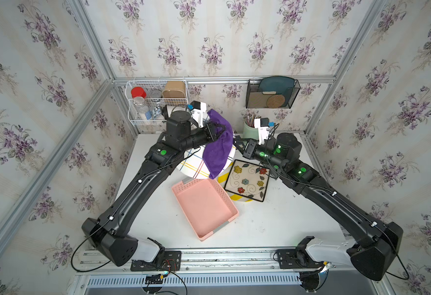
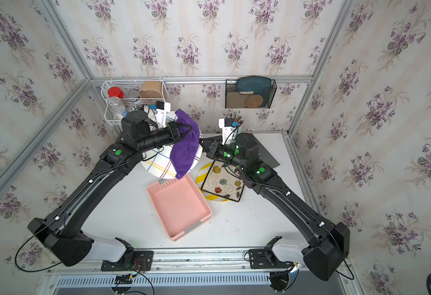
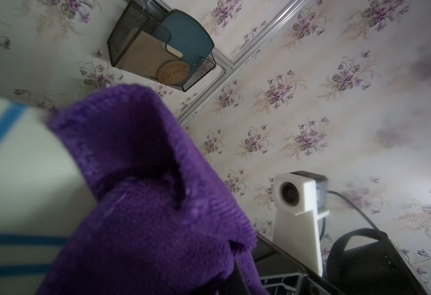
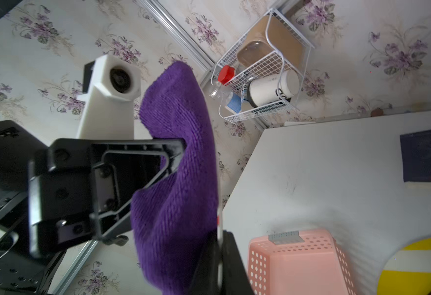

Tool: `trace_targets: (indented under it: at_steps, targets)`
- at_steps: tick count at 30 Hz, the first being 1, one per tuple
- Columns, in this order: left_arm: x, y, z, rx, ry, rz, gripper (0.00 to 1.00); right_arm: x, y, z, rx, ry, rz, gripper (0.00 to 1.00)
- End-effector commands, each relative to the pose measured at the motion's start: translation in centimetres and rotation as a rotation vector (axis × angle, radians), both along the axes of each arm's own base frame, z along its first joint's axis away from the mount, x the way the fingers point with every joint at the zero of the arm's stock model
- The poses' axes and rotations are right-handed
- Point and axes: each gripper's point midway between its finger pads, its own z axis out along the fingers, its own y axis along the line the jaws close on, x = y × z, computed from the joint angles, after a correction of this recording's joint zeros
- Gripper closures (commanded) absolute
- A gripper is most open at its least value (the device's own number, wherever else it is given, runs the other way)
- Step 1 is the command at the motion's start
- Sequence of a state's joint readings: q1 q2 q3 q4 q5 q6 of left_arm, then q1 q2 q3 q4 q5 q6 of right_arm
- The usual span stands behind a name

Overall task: Wipe the wet plate dry
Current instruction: Wipe the plate with towel.

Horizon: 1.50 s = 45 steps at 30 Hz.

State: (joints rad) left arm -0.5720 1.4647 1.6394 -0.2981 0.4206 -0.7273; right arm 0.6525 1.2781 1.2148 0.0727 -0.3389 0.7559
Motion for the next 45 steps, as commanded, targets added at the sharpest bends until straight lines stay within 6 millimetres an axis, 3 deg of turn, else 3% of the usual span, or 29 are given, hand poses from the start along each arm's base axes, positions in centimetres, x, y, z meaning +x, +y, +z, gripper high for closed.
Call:
trace_targets:
  at_steps: [1,5,7,9,12,15,17,21,23,26,31,33,35,38,41,42,45]
  targets:
    - [0.3,1.0,1.9,-0.031,-0.037,0.04,1.0,-0.6,-0.7,4.9,0.121,-0.129,0.014,1.0]
    - [1.4,7.6,3.8,-0.008,-0.052,0.263,1.0,0.3,-3.8,4.9,0.151,-0.122,-0.051,1.0]
    - [1.4,9.2,4.3,0.039,-0.075,0.311,1.0,-0.3,-3.5,4.8,0.112,-0.147,-0.034,1.0]
    - [1.4,8.9,4.0,0.051,-0.07,0.293,1.0,-1.2,-2.4,4.7,0.088,-0.159,0.009,1.0]
    - [1.1,6.2,2.4,0.044,-0.041,0.199,1.0,-1.7,-1.7,5.1,0.108,-0.168,0.031,1.0]
    - [0.2,3.2,1.4,0.034,-0.047,0.116,1.0,-0.9,-2.8,7.0,0.154,-0.198,-0.019,1.0]
    - [-0.2,2.5,1.6,0.028,-0.053,0.093,1.0,0.5,-4.7,8.4,0.18,-0.204,-0.071,1.0]
    - [-0.1,5.7,3.5,0.051,-0.105,0.181,1.0,2.8,-9.8,9.5,0.239,-0.189,-0.197,1.0]
    - [-0.1,7.5,4.0,0.054,-0.106,0.22,1.0,2.8,-11.1,9.4,0.24,-0.193,-0.213,1.0]
    - [-0.2,8.4,3.5,0.066,-0.083,0.227,1.0,1.7,-10.2,9.6,0.231,-0.21,-0.154,1.0]
    - [-0.6,3.9,3.7,-0.079,-0.061,0.019,1.0,-0.3,-6.2,8.9,0.221,-0.204,-0.04,1.0]
    - [-0.2,3.8,4.4,-0.08,-0.077,0.021,1.0,-0.3,-5.5,8.7,0.219,-0.198,-0.029,1.0]
    - [0.8,5.6,5.0,-0.036,-0.089,0.108,1.0,-0.2,-6.1,8.9,0.218,-0.203,-0.058,1.0]
    - [3.2,9.8,4.9,0.064,-0.076,0.275,1.0,0.2,-7.8,8.9,0.193,-0.218,-0.137,1.0]
    - [3.5,11.1,5.5,0.102,-0.116,0.3,1.0,-0.2,-7.3,8.7,0.162,-0.237,-0.109,1.0]
    - [3.5,10.7,5.5,0.104,-0.129,0.275,1.0,-0.4,-6.8,8.7,0.148,-0.244,-0.086,1.0]
    - [1.7,6.5,6.1,0.036,-0.166,0.049,1.0,-1.4,-4.3,8.2,0.126,-0.244,-0.015,1.0]
